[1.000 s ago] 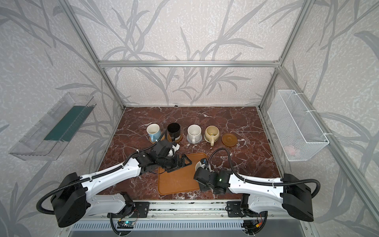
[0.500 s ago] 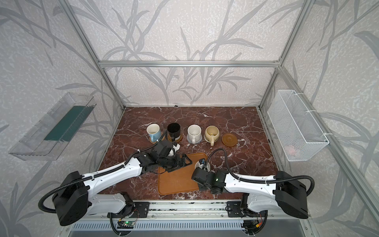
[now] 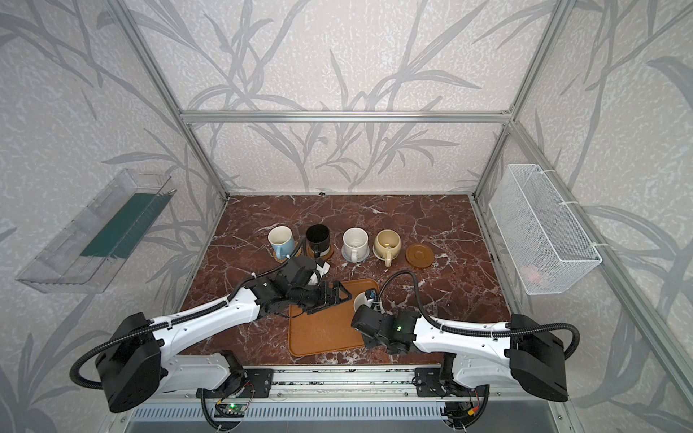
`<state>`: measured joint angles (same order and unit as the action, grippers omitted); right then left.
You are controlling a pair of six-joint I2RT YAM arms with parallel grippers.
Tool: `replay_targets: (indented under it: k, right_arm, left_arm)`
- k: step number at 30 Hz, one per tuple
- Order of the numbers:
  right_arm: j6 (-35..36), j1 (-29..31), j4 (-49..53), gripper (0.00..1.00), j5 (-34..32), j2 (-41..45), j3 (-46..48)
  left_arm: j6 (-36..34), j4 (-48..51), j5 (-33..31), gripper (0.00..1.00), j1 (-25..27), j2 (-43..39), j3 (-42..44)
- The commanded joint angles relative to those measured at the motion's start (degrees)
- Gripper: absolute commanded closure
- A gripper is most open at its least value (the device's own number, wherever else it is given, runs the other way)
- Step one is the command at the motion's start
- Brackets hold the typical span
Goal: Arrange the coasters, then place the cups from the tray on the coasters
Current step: 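Lift the lavender mug and carry it toward the wooden coaster with the right gripper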
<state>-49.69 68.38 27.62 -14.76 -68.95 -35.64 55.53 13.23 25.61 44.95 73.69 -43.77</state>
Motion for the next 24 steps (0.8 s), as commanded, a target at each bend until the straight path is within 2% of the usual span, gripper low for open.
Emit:
replay_targets:
  k: [1, 9, 13, 20, 24]
  right_arm:
    - [0.34, 0.31, 0.15, 0.92, -2.44, 2.19, -3.07]
    - [0.83, 0.35, 0.57, 0.95, -4.07, 4.02, -3.61]
    - [1.03, -0.89, 0.52, 0.95, -3.32, 5.33, -3.57]
    - [4.31, -8.87, 0.47, 0.95, 2.86, 8.77, -3.45]
    - [7.54, -13.75, 2.96, 0.95, 4.21, 10.61, -4.37]
  left_arm:
    - [-0.32, -0.64, -0.02, 0.03, 0.16, -0.79, -1.58]
    - [0.27, -2.52, 0.55, 0.03, 0.14, -0.64, -1.76]
    - [7.6, -15.63, 3.48, 0.03, 0.15, -0.08, 2.53]
    - [9.56, -18.31, -3.24, 0.02, 0.27, -2.0, 1.26]
    - [13.03, -24.15, -1.61, 0.02, 0.51, 0.44, 0.7]
